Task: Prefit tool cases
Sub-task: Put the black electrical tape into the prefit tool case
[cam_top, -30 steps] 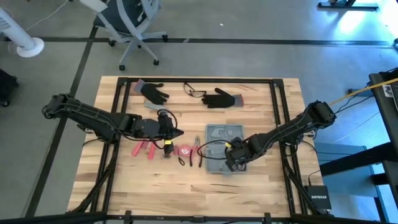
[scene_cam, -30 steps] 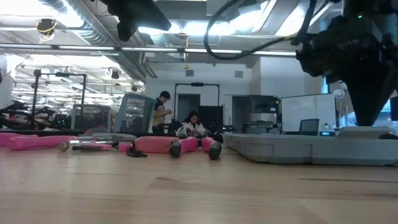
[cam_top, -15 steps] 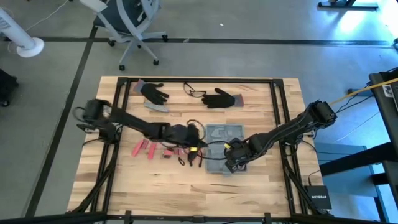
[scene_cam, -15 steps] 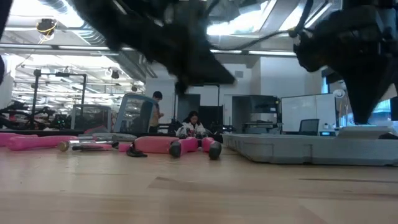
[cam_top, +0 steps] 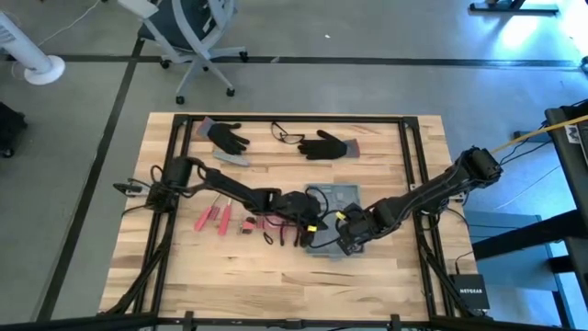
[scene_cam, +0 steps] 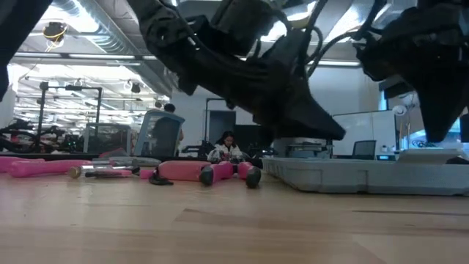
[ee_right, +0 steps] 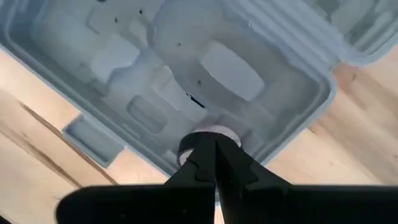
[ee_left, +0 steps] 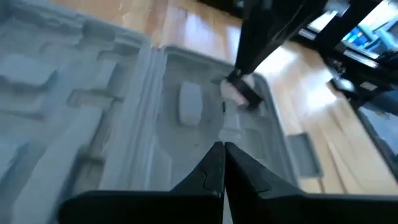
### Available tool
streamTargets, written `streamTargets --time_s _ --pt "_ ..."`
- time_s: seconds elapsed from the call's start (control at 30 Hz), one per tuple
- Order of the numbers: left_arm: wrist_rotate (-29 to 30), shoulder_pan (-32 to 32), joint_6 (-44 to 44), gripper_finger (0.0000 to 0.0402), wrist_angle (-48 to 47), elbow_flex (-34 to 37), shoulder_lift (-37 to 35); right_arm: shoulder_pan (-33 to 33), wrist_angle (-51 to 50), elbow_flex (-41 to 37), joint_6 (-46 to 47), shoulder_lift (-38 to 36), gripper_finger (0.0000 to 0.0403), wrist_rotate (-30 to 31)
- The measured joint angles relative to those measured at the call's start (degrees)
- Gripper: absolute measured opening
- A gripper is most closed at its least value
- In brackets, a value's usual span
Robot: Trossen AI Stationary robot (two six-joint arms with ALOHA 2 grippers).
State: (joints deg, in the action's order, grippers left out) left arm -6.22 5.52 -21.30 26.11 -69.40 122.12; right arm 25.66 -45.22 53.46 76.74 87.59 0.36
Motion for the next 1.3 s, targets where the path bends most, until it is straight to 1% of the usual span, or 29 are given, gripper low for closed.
streamTargets --time_s 0.1,0.17,0.33,0.5,0.63,0.73,0.9,1.2,1.3 --pt "0.0 0.0 -0.5 0.0 -0.8 0.0 0.6 0.3 3.2 -1.8 1.3 0.0 0.0 -0.9" --pt "0.0 0.0 -0.1 0.0 -2.2 0.0 0.7 0.2 4.9 -2.4 1.5 0.0 0.0 -0.2" --pt "0.4 -0.1 1.4 0.0 -5.4 0.0 0.7 0.2 4.9 -3.2 2.5 0.0 0.0 1.3" --pt "1.3 0.0 2.3 0.0 -7.5 0.0 0.7 0.6 4.9 -3.2 2.4 0.0 0.0 -2.3" --pt "2.2 -0.3 1.2 0.0 -7.2 0.4 0.6 0.6 5.0 -3.2 1.9 0.0 0.0 -5.4" --pt "2.4 -0.7 -0.5 0.0 -7.3 0.4 0.6 0.6 4.7 -2.2 0.9 0.0 0.0 -5.9" --pt "2.6 -1.2 -0.8 0.0 -7.4 0.4 0.6 0.6 3.5 -1.0 -0.6 0.0 0.0 -7.0" --pt "2.6 -1.3 -1.2 0.0 -7.4 0.5 0.6 0.6 4.7 -0.8 1.2 -0.4 0.0 -2.6" --pt "2.6 -1.3 -1.2 0.0 -7.4 0.5 0.6 0.6 5.1 -0.8 1.2 0.1 0.0 -2.4"
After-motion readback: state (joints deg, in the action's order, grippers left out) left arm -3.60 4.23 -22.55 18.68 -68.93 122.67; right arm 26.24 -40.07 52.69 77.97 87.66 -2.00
